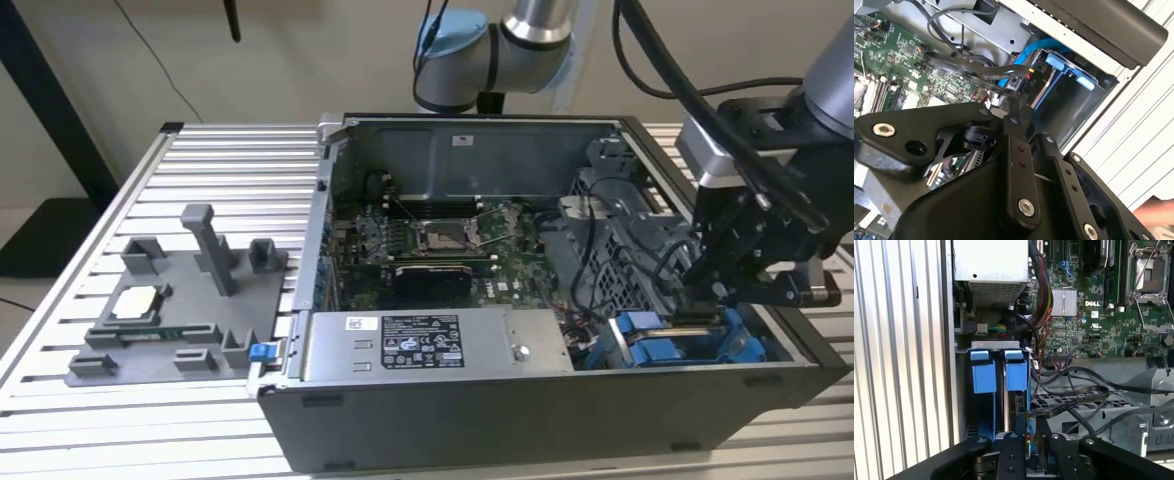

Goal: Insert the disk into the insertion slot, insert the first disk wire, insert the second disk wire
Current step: 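Insert the second disk wire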

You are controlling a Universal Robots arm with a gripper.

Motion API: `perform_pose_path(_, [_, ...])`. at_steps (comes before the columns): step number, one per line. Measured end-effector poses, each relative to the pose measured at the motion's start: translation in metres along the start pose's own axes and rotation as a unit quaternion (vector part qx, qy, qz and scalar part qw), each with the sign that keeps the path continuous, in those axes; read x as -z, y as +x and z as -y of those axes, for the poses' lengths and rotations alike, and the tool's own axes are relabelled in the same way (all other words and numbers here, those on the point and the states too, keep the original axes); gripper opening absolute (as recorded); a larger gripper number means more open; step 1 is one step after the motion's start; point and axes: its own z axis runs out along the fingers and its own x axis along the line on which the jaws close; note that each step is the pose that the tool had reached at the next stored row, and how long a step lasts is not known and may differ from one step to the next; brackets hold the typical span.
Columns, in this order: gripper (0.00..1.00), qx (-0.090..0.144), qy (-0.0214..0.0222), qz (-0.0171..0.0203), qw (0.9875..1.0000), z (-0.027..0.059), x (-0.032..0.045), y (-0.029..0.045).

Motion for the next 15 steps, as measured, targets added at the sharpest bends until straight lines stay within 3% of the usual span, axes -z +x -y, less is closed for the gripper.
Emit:
perform_pose_path(7, [1.0,0.0,0.0,0.0,1.0,0.0004,0.0097,-0.0015])
perform_pose_path(15, [1.0,0.0,0.0,0.0,1.0,0.0005,0.0112,-0.0017])
